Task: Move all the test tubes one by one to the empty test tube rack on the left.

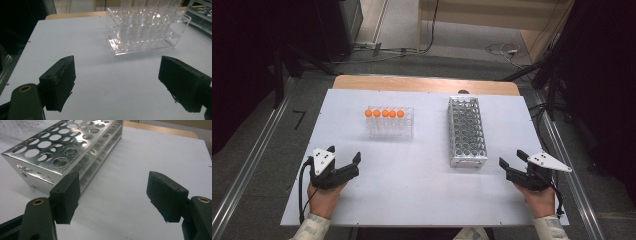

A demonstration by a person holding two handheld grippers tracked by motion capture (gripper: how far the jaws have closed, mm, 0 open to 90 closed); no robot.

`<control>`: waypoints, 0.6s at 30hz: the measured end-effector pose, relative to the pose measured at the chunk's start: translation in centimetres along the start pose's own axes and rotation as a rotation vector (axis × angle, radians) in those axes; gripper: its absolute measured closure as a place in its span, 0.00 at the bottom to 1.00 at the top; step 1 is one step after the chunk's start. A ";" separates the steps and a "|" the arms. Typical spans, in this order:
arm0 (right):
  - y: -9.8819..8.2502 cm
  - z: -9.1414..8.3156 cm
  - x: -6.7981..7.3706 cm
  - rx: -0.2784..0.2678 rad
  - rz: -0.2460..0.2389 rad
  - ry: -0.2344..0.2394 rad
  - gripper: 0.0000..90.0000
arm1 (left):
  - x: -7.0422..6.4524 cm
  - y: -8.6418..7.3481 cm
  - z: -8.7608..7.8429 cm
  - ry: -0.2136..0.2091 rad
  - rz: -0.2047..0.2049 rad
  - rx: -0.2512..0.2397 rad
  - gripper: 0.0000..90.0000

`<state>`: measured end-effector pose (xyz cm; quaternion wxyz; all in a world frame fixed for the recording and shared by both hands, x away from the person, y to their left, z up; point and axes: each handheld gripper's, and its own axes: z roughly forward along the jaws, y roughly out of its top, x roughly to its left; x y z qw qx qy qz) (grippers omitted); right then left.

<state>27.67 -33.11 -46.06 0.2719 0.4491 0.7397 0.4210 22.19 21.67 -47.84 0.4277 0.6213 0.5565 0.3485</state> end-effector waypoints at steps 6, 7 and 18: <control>-0.5 -0.5 -1.0 0.001 0.011 -0.036 0.28 | 0.9 -0.4 -0.4 0.020 -0.009 0.005 0.17; -0.7 -0.6 -1.2 0.004 0.019 -0.044 0.28 | 1.1 -0.5 -0.5 0.025 -0.011 0.006 0.17; -2.4 -1.6 -3.9 0.017 0.066 -0.129 0.28 | 3.0 -1.5 -0.6 0.079 -0.028 0.029 0.17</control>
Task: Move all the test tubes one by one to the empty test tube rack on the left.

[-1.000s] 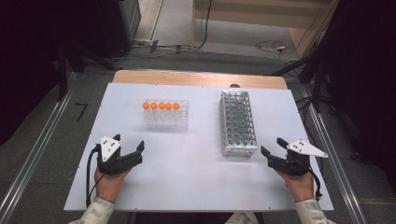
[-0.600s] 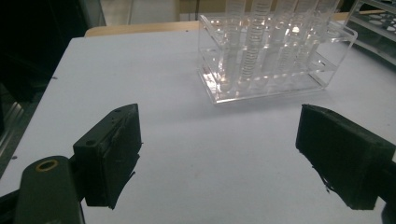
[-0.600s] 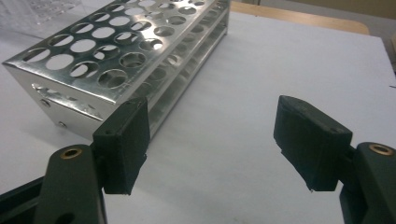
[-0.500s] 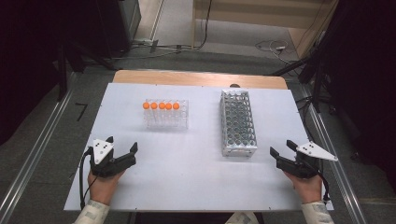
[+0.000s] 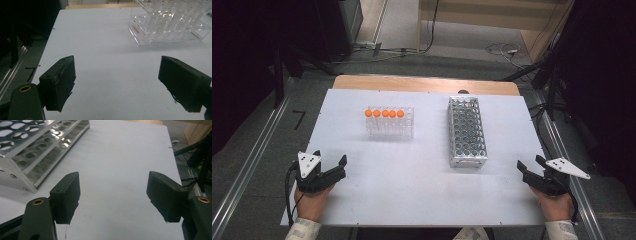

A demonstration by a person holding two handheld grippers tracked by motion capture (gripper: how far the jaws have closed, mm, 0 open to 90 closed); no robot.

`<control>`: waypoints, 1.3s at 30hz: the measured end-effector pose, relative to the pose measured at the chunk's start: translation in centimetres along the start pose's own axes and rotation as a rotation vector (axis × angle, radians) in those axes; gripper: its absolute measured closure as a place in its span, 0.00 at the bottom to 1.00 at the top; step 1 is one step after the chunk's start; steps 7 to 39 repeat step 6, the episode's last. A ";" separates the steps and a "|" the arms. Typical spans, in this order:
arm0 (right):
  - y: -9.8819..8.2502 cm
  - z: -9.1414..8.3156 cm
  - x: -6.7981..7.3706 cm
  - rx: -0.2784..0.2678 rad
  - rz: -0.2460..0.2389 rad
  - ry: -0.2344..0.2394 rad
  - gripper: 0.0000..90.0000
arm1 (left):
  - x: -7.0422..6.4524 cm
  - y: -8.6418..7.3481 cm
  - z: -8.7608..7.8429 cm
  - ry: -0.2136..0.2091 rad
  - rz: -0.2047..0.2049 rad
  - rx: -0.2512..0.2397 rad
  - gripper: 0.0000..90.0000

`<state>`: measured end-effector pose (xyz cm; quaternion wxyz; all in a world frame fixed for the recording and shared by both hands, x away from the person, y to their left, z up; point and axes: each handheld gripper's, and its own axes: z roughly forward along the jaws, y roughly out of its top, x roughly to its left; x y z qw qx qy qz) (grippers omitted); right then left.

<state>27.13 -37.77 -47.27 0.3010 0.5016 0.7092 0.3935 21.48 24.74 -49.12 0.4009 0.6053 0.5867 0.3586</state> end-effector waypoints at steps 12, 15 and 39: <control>-0.6 0.4 -0.7 0.012 0.011 -0.038 0.26 | 0.0 -0.4 0.7 0.014 0.014 0.026 0.17; -0.6 0.4 -0.7 0.012 0.011 -0.038 0.26 | 0.0 -0.4 0.7 0.014 0.014 0.026 0.17; -0.6 0.4 -0.7 0.012 0.011 -0.038 0.26 | 0.0 -0.4 0.7 0.014 0.014 0.026 0.17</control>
